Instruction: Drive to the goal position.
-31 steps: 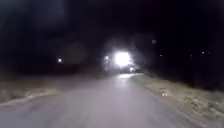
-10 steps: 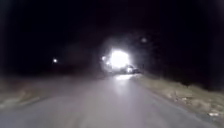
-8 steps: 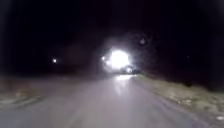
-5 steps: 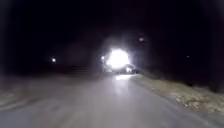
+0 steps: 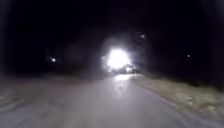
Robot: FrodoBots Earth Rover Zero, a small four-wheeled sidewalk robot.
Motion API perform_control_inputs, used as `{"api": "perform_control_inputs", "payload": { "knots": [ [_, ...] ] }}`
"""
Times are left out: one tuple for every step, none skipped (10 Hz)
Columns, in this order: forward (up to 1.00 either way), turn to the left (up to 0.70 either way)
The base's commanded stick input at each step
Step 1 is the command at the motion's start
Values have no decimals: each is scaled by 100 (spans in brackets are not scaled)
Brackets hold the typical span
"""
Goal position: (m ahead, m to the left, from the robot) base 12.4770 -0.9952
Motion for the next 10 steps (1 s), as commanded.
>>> {"api": "perform_control_inputs", "payload": {
  "knots": [
    [85,0],
    [85,0],
    [85,0],
    [85,0],
    [85,0],
    [85,0],
    [85,0],
    [85,0],
    [85,0],
    [85,0]
  ]
}}
